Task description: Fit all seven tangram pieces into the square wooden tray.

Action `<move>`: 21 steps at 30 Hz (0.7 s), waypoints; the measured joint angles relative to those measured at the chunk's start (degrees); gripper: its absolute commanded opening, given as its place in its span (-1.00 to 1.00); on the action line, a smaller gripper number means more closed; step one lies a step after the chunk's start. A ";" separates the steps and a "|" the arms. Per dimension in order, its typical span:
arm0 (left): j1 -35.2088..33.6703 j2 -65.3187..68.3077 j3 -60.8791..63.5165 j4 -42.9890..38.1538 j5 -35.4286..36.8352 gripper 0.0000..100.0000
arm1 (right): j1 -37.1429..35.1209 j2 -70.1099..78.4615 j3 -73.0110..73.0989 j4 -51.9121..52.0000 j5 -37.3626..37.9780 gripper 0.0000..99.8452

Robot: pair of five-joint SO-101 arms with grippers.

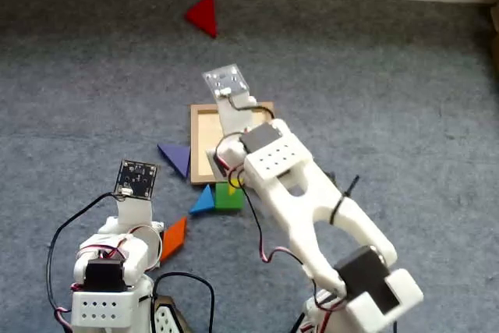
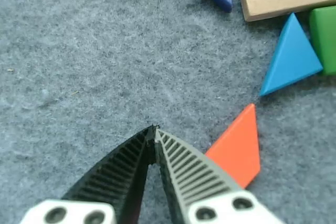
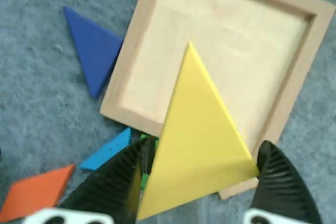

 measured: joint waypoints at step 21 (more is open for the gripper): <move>0.00 0.00 0.00 0.00 0.00 -0.99 | 0.00 28.84 -26.20 0.00 0.00 -0.23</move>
